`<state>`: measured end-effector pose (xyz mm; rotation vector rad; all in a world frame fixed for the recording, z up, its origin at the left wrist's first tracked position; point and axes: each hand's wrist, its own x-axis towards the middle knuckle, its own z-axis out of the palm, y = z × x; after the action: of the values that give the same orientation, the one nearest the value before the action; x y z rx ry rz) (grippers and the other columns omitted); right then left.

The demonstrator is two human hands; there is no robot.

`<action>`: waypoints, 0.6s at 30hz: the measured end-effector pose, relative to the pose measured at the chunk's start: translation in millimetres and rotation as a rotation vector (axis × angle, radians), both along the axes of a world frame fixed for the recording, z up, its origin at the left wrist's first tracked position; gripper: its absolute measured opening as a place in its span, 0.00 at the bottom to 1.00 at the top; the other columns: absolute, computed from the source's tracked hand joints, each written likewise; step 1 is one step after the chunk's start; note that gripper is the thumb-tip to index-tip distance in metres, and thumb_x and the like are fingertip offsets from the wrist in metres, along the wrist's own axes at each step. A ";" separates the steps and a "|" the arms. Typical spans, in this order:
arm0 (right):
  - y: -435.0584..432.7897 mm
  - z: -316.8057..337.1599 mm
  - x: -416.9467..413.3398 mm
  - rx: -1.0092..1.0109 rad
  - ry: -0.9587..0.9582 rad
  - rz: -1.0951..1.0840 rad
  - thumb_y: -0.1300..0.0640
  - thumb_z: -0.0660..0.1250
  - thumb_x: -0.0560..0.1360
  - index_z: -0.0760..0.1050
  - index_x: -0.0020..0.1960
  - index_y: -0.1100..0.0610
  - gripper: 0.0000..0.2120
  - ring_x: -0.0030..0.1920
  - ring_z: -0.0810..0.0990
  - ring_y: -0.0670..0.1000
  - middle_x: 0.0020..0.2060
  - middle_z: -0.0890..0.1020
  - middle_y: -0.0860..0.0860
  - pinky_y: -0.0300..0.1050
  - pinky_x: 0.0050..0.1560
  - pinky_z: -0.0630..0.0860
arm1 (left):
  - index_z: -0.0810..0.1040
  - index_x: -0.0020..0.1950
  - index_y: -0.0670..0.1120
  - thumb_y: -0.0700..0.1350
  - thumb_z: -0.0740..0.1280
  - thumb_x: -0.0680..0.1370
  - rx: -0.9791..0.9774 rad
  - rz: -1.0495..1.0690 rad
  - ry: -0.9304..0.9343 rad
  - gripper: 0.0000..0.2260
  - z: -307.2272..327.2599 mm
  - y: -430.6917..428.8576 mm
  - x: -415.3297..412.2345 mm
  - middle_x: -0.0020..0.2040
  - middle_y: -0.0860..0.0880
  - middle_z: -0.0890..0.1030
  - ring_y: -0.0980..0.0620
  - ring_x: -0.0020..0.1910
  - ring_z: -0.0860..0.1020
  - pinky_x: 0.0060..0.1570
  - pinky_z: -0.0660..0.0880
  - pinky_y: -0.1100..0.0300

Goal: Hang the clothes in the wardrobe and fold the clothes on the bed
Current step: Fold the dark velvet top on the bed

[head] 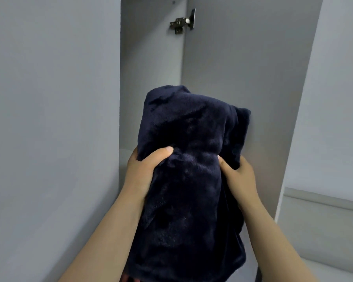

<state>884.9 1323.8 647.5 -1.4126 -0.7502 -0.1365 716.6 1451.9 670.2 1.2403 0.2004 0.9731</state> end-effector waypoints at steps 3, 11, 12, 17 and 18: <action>33.6 15.4 26.8 0.034 -0.011 0.084 0.44 0.72 0.72 0.78 0.52 0.44 0.11 0.46 0.83 0.40 0.46 0.84 0.40 0.43 0.48 0.79 | 0.79 0.55 0.59 0.48 0.76 0.68 0.009 0.106 -0.024 0.17 12.7 14.9 18.2 0.48 0.57 0.84 0.56 0.45 0.84 0.38 0.80 0.61; 135.9 46.7 76.5 0.077 -0.055 0.155 0.45 0.72 0.71 0.78 0.50 0.47 0.11 0.45 0.82 0.40 0.44 0.84 0.42 0.42 0.47 0.79 | 0.79 0.54 0.58 0.53 0.77 0.66 0.065 0.596 -0.052 0.18 33.3 65.2 55.8 0.48 0.60 0.83 0.61 0.44 0.82 0.41 0.79 0.64; 151.6 50.3 80.9 0.055 -0.069 0.157 0.46 0.72 0.72 0.78 0.51 0.48 0.10 0.46 0.82 0.42 0.44 0.83 0.42 0.43 0.48 0.79 | 0.79 0.53 0.57 0.54 0.77 0.65 0.078 0.724 -0.034 0.18 33.5 72.8 62.4 0.47 0.59 0.82 0.61 0.43 0.81 0.39 0.78 0.65; 197.2 46.5 95.5 -0.403 -0.121 0.247 0.46 0.69 0.75 0.70 0.70 0.59 0.28 0.64 0.75 0.55 0.64 0.77 0.53 0.46 0.60 0.72 | 0.66 0.71 0.43 0.56 0.71 0.73 -0.070 0.988 0.469 0.32 10.9 112.9 77.8 0.68 0.44 0.71 0.41 0.65 0.71 0.61 0.73 0.48; 195.7 41.8 95.6 -0.427 -0.117 0.249 0.45 0.69 0.75 0.65 0.74 0.59 0.33 0.68 0.72 0.55 0.69 0.73 0.55 0.47 0.65 0.70 | 0.59 0.74 0.42 0.56 0.70 0.74 -0.106 0.963 0.571 0.35 6.4 117.5 76.3 0.72 0.41 0.66 0.38 0.68 0.67 0.64 0.69 0.45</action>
<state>980.5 1519.5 689.3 -1.7075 -1.0915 0.1454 792.9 1569.5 676.6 1.2997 1.3729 1.3539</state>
